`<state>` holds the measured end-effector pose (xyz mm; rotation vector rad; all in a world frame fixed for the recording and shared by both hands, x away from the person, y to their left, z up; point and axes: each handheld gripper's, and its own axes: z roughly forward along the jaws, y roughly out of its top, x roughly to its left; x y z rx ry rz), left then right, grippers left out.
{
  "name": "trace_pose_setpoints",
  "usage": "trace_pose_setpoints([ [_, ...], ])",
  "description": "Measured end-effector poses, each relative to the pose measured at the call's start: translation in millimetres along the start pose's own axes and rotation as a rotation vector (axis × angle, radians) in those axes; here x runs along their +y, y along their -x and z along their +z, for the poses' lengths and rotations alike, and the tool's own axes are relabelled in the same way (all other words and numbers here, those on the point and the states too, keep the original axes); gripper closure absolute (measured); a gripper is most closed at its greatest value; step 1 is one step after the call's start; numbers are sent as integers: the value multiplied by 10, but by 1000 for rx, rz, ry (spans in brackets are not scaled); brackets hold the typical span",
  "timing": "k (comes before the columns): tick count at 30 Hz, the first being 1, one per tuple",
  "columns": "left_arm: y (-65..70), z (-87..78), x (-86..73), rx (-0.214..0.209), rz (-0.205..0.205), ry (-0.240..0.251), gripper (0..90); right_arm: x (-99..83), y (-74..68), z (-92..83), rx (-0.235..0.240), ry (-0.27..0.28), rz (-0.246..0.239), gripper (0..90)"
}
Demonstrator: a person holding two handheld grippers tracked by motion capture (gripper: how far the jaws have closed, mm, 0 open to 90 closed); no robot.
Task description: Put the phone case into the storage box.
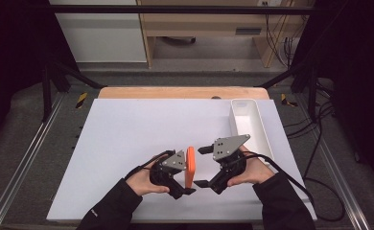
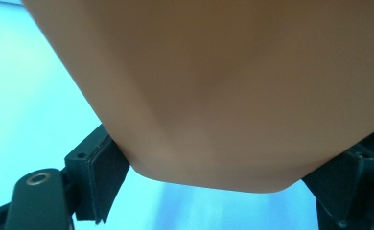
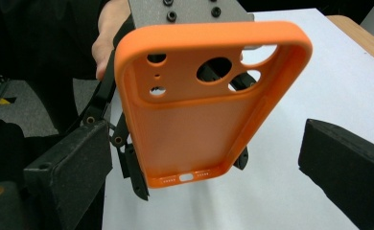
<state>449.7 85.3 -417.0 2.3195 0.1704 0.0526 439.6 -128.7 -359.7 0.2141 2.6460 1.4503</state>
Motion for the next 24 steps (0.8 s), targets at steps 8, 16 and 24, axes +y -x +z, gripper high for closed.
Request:
trace_pose_setpoints([
  [8, 30, 46, 20, -15, 11, 6, 154, 0, -6, 5, 15, 13, 7, 51],
  [16, 59, 73, 28, -21, 34, 4, 155, -12, -7, 40, 27, 13, 5, 68],
  [24, 73, 101, 12, -25, 45, 8, 155, -26, 1, 75, 53, 16, -1, 109],
])
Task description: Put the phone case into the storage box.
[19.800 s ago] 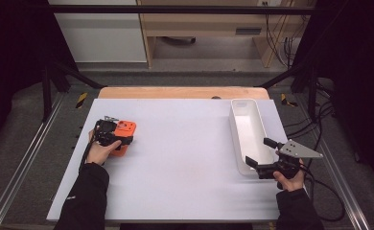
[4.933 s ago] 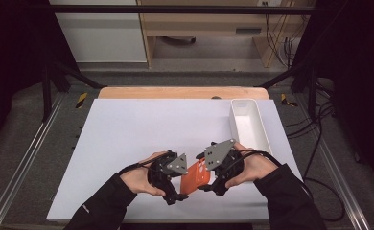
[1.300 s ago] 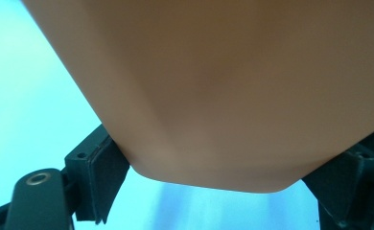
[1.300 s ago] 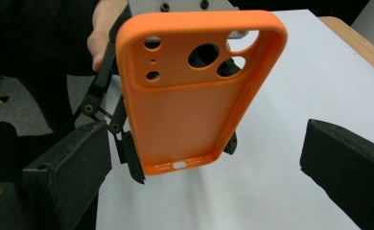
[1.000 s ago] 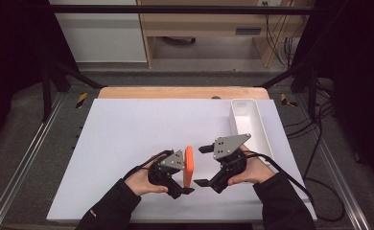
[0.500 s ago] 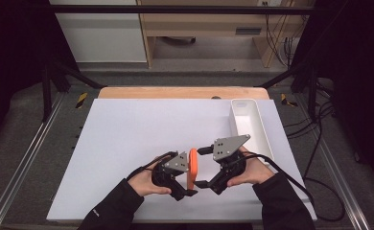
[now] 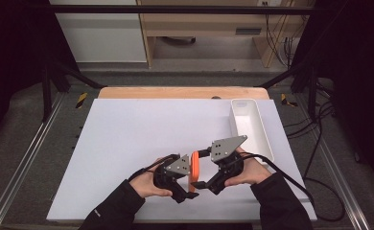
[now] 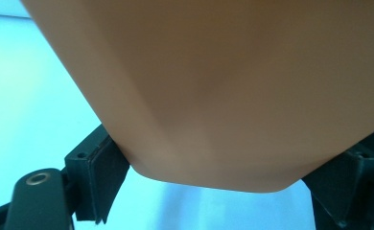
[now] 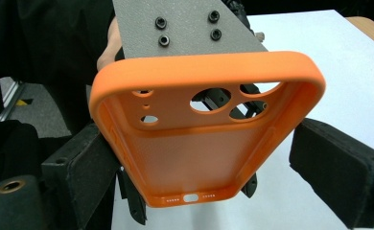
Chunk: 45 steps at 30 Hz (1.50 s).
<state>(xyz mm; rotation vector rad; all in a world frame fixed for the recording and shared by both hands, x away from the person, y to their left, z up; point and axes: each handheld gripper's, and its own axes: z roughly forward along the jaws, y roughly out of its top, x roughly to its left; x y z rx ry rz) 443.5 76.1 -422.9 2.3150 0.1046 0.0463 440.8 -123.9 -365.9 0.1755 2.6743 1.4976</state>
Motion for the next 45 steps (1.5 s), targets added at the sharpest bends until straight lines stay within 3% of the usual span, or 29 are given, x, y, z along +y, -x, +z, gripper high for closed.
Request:
trace_pose_setpoints([
  [24, 9, 18, -16, -25, 30, -17, 155, -25, -12, 39, 48, 13, -26, 149],
  [45, -7, 11, -37, -34, 24, 0, 150, -25, -10, 37, 45, 20, -26, 165],
])
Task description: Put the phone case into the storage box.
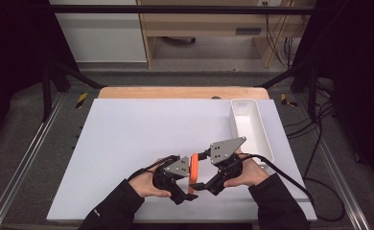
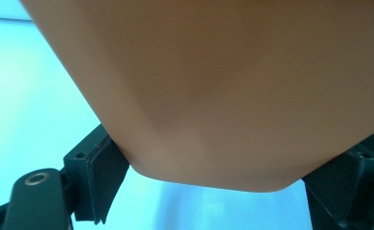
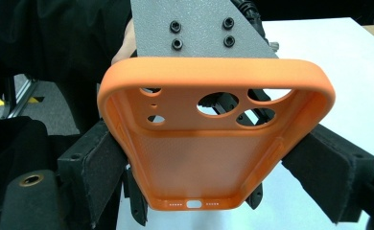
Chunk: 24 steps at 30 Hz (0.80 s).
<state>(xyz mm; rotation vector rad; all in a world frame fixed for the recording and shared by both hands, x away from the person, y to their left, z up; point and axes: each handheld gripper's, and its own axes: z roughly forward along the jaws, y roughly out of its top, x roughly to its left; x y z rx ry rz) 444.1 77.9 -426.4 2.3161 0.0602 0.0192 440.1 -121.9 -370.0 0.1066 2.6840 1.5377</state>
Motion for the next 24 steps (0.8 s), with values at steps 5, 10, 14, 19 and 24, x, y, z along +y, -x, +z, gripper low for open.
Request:
trace_pose_setpoints([
  [5, -1, 2, -5, -3, -7, 1, 145, -1, 5, 6, -1, 0, 4, 166],
  [10, -2, -2, -19, 8, -20, -8, 82, 7, 10, -19, -13, 8, 7, 166],
  [14, -16, -78, -42, 31, -28, 3, 60, 13, 21, -54, -28, -3, 9, 165],
  [19, -36, -240, -81, 75, -66, 47, 27, 34, 52, -127, -68, -3, 21, 164],
  [24, -76, -397, -161, 136, -118, 92, 15, 51, 86, -196, -127, 3, 35, 163],
])
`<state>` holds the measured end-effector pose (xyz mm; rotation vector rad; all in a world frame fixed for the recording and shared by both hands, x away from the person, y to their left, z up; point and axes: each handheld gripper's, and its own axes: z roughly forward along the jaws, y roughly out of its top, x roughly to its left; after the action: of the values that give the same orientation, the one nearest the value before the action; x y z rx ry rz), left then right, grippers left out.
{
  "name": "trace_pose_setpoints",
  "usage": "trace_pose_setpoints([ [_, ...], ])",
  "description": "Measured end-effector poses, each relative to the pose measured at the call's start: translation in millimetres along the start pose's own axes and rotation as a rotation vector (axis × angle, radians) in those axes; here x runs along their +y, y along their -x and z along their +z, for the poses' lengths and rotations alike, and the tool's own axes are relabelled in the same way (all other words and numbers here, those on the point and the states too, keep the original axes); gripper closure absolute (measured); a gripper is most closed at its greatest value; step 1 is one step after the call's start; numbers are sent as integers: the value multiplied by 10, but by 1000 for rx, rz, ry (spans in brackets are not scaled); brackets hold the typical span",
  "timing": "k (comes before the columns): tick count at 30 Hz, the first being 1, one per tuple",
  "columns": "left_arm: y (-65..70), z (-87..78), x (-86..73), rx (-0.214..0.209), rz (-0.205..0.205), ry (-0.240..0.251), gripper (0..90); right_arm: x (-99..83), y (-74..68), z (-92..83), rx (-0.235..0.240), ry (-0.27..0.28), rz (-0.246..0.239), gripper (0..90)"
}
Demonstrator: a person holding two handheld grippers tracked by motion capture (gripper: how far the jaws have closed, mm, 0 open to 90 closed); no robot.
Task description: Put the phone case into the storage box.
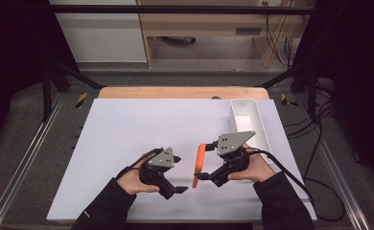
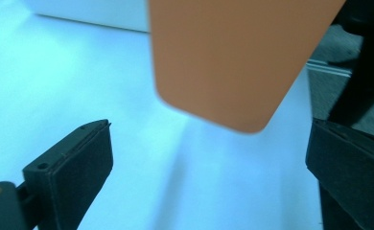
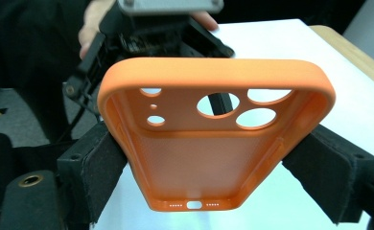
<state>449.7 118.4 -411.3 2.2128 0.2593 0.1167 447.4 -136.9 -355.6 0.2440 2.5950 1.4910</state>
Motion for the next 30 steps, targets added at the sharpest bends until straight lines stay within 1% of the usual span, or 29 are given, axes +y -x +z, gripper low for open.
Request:
trace_pose_setpoints([
  [2, -31, -50, -34, 22, -31, 20, 6, 2, 11, -21, -20, -2, 5, 162],
  [5, -73, -118, -85, 49, -65, 52, 2, 1, 8, -44, -39, -6, 0, 162],
  [9, -120, -210, -150, 93, -105, 79, 1, -1, -1, -76, -63, -3, 1, 161],
  [13, -163, -295, -216, 133, -139, 103, 0, 3, 14, -127, -94, -1, 26, 161],
  [14, -177, -321, -242, 147, -152, 109, 0, 2, 15, -140, -103, 1, 29, 160],
  [17, -212, -379, -305, 193, -168, 120, 0, -2, 15, -178, -125, 6, 42, 161],
  [20, -253, -471, -383, 223, -213, 152, 1, 0, 20, -218, -151, 29, 50, 161],
  [22, -268, -526, -424, 252, -228, 166, 1, 8, 27, -246, -166, 39, 59, 161],
  [24, -286, -600, -481, 271, -248, 183, 1, 19, 27, -272, -175, 39, 67, 161],
  [25, -293, -629, -508, 277, -254, 190, 1, 23, 24, -284, -190, 39, 67, 161],
  [30, -318, -753, -632, 326, -285, 218, 0, 32, 19, -330, -222, 36, 72, 161],
])
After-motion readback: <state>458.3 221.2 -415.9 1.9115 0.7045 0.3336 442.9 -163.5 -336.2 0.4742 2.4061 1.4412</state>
